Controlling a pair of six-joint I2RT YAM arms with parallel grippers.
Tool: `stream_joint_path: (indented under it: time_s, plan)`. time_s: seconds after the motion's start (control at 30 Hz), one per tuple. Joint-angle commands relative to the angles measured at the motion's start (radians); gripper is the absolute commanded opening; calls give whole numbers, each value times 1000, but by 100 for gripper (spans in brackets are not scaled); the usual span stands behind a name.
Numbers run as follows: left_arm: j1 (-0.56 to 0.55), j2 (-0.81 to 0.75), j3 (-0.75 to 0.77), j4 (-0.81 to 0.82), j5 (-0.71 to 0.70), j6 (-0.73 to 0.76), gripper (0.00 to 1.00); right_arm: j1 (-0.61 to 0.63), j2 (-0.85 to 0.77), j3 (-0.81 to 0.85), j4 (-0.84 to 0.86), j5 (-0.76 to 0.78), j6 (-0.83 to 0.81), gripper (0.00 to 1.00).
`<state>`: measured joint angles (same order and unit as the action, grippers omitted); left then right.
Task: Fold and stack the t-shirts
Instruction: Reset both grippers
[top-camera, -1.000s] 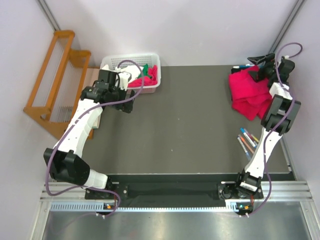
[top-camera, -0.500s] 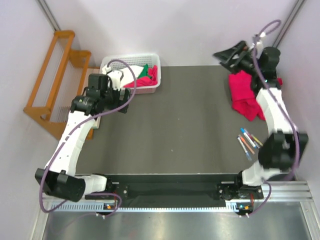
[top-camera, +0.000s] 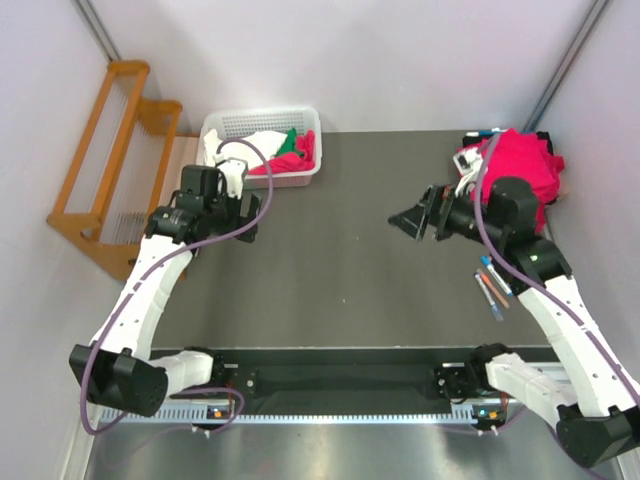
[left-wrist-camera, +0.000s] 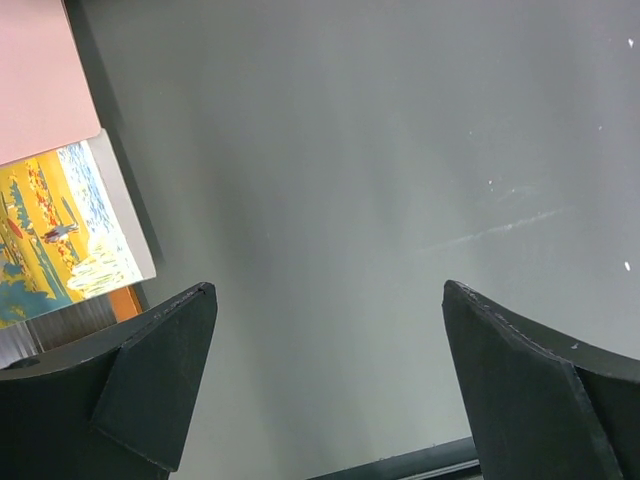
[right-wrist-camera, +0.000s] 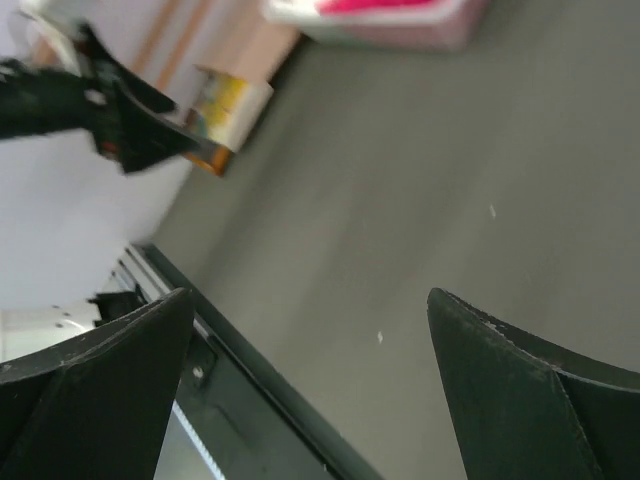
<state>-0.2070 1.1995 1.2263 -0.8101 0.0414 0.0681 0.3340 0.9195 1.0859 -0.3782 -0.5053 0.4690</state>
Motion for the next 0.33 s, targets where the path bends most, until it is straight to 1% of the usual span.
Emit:
stream_joint_path:
  time_s: [0.0,0.3]
  plan:
    - [6,-34,-4,51,18,-22,99,11,-88,-30,-106,80,-47,100]
    - [6,-60,-16,48,11,-17,99,10,-94,2,-165,93,-81,100]
